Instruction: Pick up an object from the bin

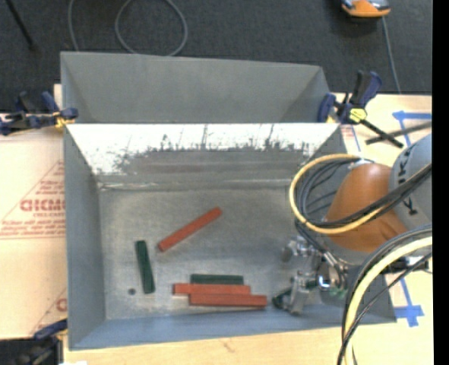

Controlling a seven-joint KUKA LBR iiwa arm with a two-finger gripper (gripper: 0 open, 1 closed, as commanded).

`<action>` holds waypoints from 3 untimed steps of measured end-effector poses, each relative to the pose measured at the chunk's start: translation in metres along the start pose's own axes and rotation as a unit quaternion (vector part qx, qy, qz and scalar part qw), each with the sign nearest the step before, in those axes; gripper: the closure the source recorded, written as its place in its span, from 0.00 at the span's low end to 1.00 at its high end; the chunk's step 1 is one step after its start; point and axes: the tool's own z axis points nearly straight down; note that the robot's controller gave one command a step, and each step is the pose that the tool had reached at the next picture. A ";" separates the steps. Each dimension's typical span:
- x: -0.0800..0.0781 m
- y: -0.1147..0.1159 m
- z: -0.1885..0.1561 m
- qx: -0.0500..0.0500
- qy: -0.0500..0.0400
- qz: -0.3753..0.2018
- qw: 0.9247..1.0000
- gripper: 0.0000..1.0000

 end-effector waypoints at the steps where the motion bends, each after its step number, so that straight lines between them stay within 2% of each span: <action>1: -0.012 0.033 -0.093 -0.002 -0.004 0.039 0.999 0.00; 2: 0.013 0.112 0.006 -0.001 0.004 -0.012 1.000 0.00; 3: 0.008 0.109 0.002 -0.001 0.000 -0.001 1.000 0.00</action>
Offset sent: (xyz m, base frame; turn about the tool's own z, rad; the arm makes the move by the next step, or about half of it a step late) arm 0.0147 0.0291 0.0886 0.0822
